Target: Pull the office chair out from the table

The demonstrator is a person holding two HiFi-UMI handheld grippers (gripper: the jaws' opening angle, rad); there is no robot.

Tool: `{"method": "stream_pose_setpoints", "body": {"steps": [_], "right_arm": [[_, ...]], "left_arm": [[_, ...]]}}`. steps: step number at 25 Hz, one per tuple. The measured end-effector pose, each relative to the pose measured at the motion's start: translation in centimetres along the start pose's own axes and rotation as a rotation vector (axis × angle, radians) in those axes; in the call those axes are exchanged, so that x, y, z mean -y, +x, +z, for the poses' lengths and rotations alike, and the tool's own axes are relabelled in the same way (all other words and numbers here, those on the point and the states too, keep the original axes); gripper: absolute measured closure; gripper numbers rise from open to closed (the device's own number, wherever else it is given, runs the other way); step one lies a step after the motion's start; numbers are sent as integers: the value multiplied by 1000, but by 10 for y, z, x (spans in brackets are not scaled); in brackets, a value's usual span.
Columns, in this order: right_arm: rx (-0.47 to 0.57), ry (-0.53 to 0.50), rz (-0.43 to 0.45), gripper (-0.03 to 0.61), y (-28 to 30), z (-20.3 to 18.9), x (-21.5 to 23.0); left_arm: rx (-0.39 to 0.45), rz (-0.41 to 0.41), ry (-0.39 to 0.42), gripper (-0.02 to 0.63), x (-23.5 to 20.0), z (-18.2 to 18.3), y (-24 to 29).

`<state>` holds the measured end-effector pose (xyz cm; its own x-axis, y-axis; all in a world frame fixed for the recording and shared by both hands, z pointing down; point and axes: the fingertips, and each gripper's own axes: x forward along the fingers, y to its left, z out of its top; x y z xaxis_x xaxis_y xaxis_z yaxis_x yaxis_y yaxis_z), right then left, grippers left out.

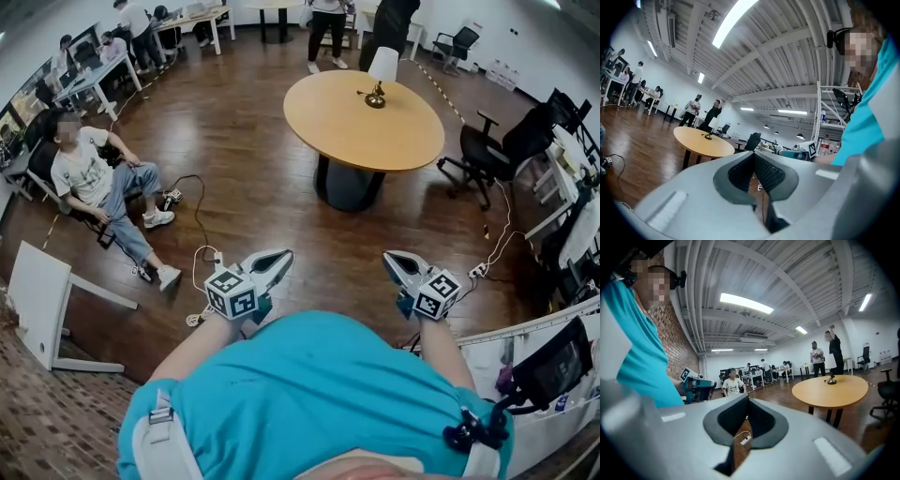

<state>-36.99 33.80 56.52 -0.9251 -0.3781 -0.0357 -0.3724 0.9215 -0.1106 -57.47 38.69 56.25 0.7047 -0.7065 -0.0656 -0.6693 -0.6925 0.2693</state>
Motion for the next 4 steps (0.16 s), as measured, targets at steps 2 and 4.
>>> {"method": "stream_pose_setpoints", "body": {"steps": [2,4], "right_arm": [[3,1,-3,583,-1,-1,0],[6,2,-6,583,-2,-2,0]], "left_arm": [[-2,-2,1,584,0,0,1],[-4,-4,2,584,0,1,1]]}}
